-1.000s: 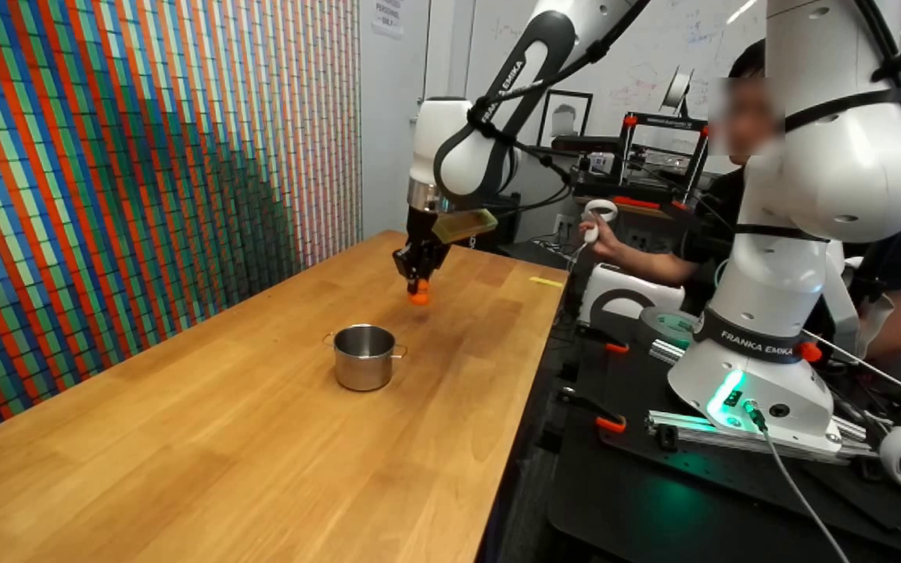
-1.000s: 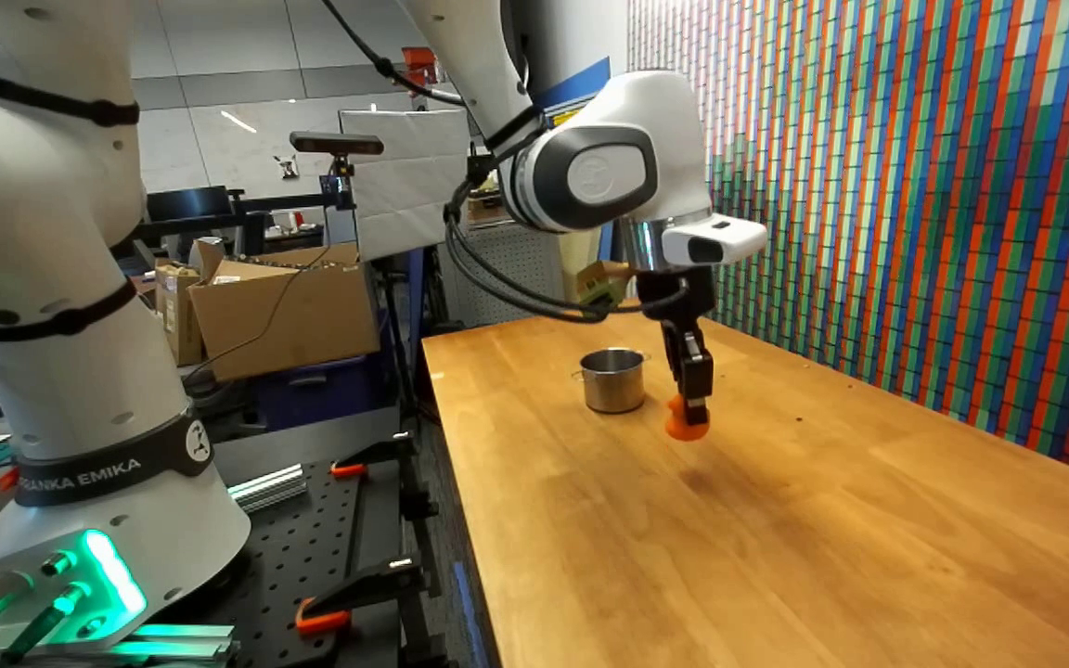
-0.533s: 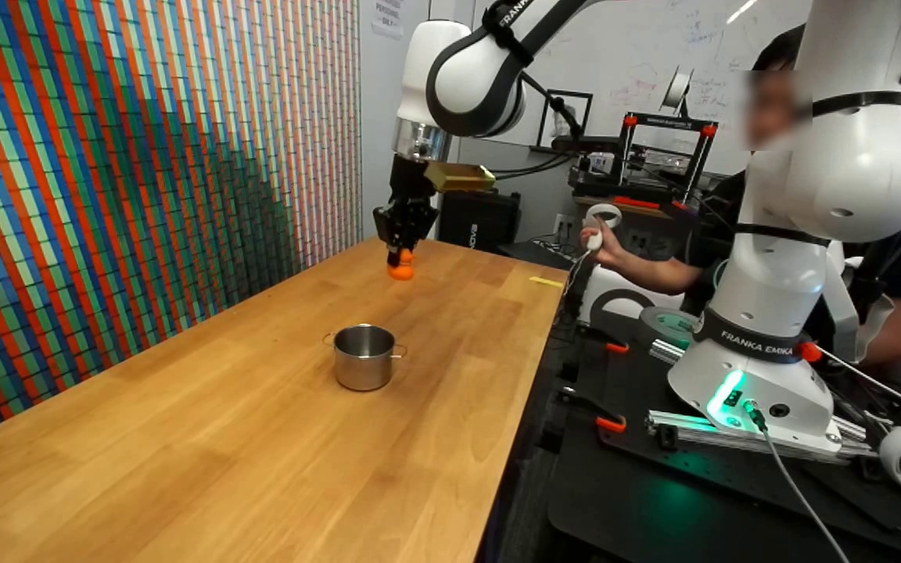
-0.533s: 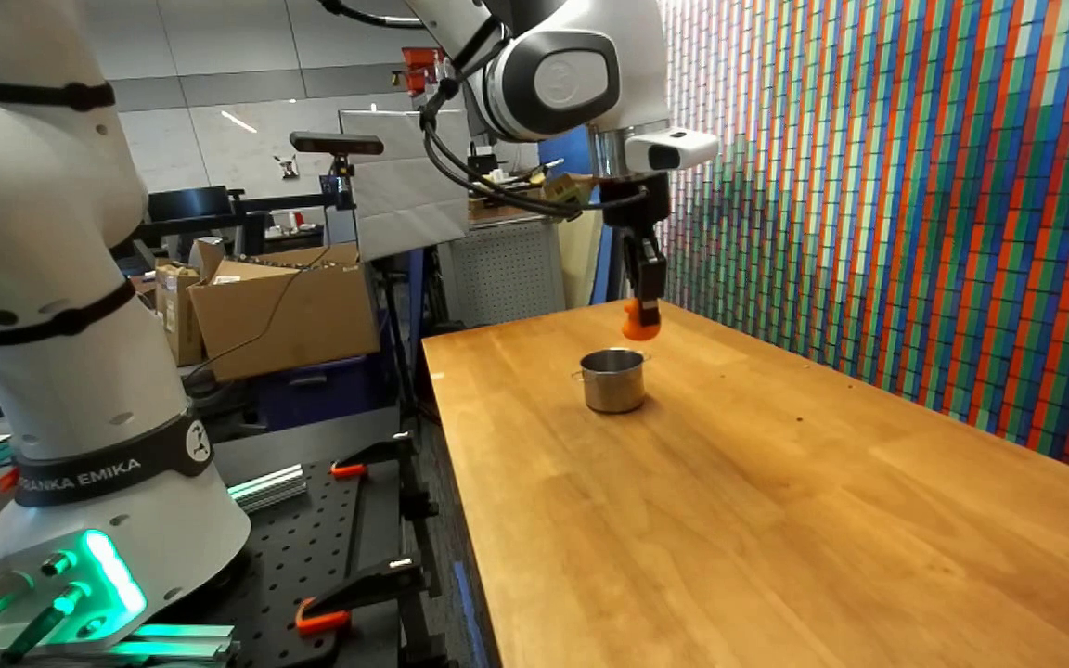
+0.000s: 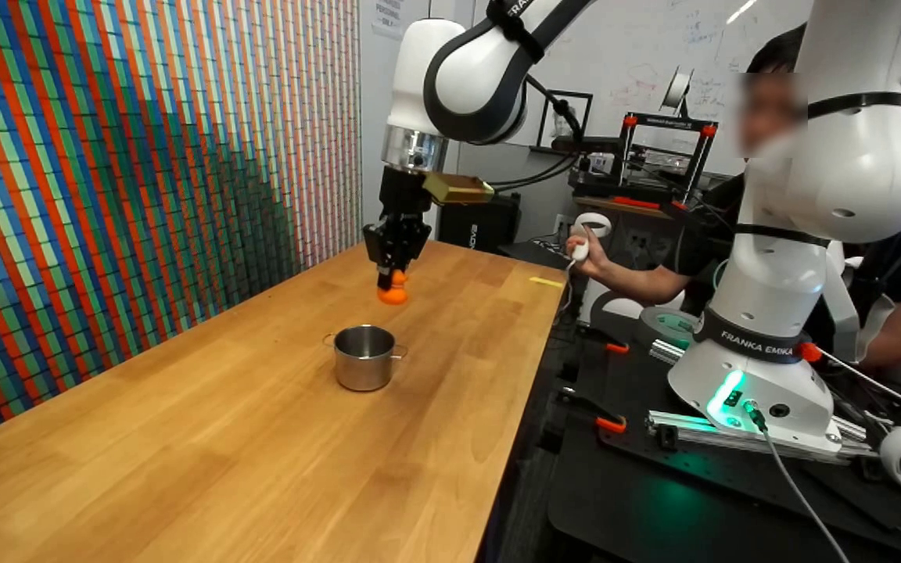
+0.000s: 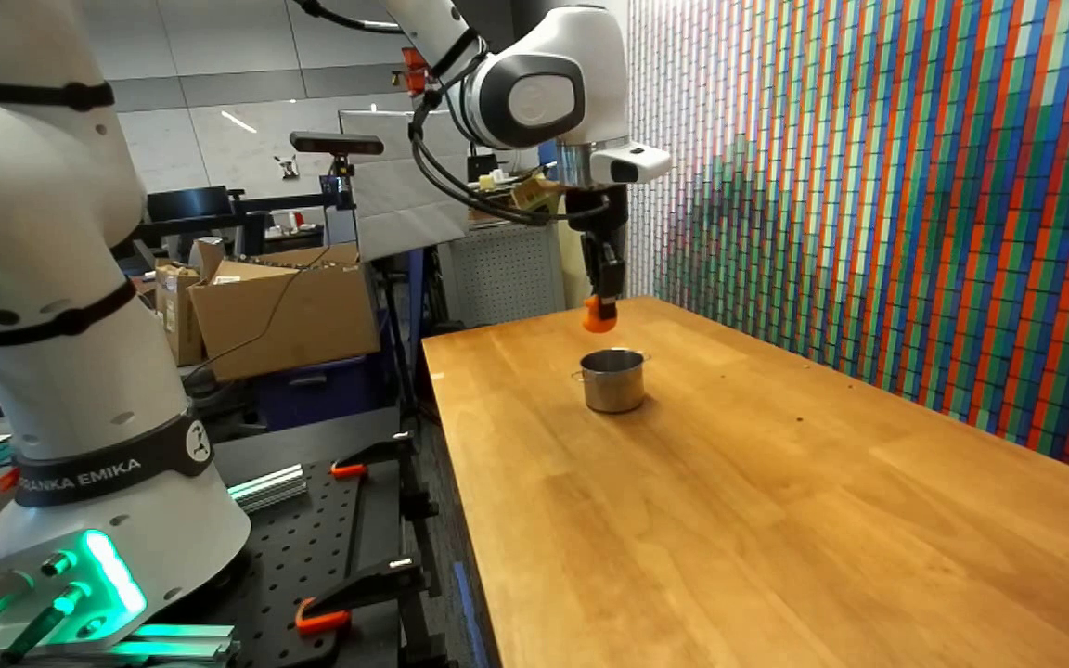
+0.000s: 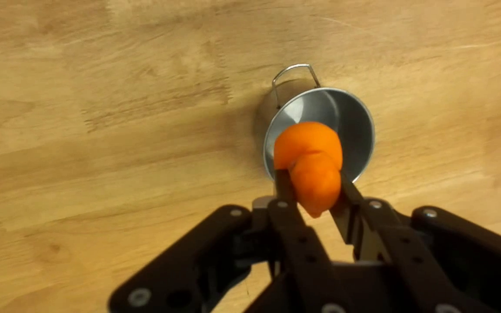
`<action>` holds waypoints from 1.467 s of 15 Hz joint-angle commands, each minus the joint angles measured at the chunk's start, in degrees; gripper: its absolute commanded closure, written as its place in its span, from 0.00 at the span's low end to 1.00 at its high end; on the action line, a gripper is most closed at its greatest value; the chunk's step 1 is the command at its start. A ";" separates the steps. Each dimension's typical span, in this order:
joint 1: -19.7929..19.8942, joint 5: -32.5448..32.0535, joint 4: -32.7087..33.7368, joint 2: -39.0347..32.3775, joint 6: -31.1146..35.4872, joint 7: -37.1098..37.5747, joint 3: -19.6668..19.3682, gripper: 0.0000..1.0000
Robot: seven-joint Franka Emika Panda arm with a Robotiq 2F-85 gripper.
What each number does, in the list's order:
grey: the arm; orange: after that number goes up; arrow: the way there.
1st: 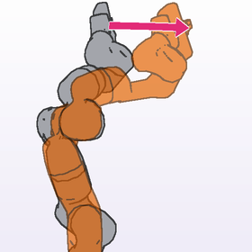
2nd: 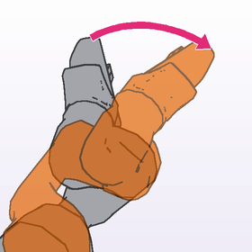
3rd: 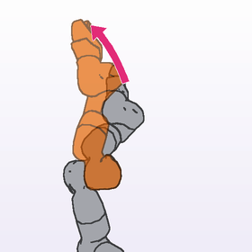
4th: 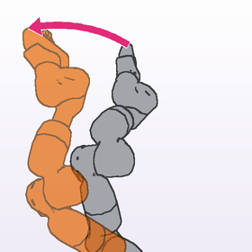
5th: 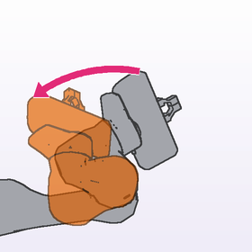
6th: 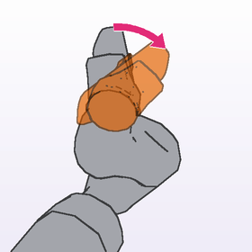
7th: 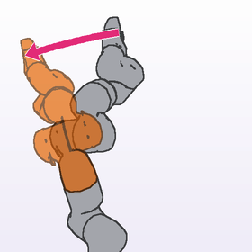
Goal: Put the rubber duck in the pot
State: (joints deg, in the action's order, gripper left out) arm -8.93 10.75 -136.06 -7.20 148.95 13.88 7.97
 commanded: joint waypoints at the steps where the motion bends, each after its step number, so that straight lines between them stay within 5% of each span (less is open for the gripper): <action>1: -1.08 1.03 -1.92 -0.03 4.02 -0.44 1.61 0.93; 9: -2.26 -1.82 -2.61 -2.26 11.83 0.57 1.58 0.93; 10: -2.31 -2.22 -2.41 -2.71 12.35 0.82 1.36 0.89; 11: -2.24 -2.28 -2.27 -2.93 12.52 0.74 1.25 0.49; 12: -2.12 -2.42 -2.19 -3.10 12.68 0.82 0.99 0.48; 18: -0.41 -7.87 -2.48 -0.37 10.01 0.26 -3.57 0.03; 22: 3.06 -20.36 -3.30 6.45 -1.48 -0.01 -10.10 0.00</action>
State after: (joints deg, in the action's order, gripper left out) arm -8.41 -2.14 -138.55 -7.16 156.14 13.92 1.16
